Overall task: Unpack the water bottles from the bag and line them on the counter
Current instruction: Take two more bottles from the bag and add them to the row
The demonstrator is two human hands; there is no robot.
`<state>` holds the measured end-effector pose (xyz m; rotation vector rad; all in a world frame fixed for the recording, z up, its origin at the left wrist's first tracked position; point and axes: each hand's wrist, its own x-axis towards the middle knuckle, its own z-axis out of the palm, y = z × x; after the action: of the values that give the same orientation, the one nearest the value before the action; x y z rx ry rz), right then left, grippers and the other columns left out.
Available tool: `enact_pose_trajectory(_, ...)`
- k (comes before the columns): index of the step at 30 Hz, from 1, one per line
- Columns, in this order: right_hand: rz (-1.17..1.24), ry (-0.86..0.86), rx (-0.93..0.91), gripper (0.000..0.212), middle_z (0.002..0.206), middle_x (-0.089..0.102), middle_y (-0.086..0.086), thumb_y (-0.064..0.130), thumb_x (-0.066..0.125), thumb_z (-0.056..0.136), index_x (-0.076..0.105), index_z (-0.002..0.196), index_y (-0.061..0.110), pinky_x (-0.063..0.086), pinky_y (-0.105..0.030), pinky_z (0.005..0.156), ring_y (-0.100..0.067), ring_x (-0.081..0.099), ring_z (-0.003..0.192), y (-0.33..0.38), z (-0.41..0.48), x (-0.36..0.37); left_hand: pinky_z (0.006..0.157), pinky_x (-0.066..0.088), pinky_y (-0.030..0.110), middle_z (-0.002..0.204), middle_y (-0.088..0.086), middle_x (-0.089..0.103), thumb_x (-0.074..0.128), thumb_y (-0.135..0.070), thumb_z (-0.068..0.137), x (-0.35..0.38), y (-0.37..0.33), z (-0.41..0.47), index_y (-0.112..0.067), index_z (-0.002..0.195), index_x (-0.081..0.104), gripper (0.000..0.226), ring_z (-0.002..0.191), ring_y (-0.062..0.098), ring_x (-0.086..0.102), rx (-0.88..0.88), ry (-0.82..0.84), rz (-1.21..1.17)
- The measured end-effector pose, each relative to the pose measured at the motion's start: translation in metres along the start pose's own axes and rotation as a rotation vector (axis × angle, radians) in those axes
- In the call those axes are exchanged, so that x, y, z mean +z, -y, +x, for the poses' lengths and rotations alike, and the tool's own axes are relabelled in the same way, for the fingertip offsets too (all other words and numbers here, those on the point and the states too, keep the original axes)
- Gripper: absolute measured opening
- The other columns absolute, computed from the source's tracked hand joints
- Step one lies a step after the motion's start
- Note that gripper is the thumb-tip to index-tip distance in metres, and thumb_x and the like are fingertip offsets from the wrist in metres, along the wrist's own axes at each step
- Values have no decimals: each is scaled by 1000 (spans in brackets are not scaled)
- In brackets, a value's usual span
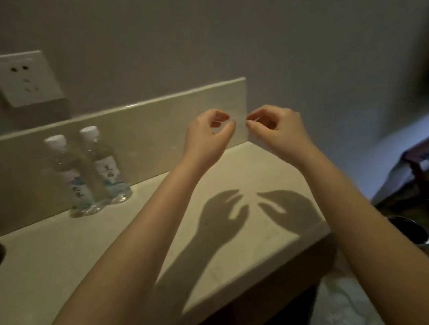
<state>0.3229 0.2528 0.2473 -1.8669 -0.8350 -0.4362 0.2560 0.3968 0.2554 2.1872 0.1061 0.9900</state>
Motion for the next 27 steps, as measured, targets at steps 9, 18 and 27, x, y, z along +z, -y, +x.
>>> enact_pose_trajectory(9,-133,-249,294,8,73,63,12,29,61,85,66,90,26,50,-23,68,-9,63,71,-176,-99,-236,77,43,22,98,-4,63,60,-22,87,272,-141,-59,-13,103,66,19,94,10,59,83,303,-139)
enact_pose_trajectory(18,-263,-300,661,4,69,61,16,31,63,82,65,85,30,51,-26,73,-4,60,70,-358,-175,-387,78,42,23,103,3,65,61,-20,86,526,-194,-104,-10,104,66,21,93,14,59,38,639,-210)
enact_pose_trajectory(27,-334,-43,1039,18,73,56,16,30,60,85,64,102,25,43,-19,60,-4,56,71,-519,-290,-537,69,41,21,97,-5,58,59,-23,87,762,-243,-192,-15,109,62,24,86,9,53,-148,1083,-159)
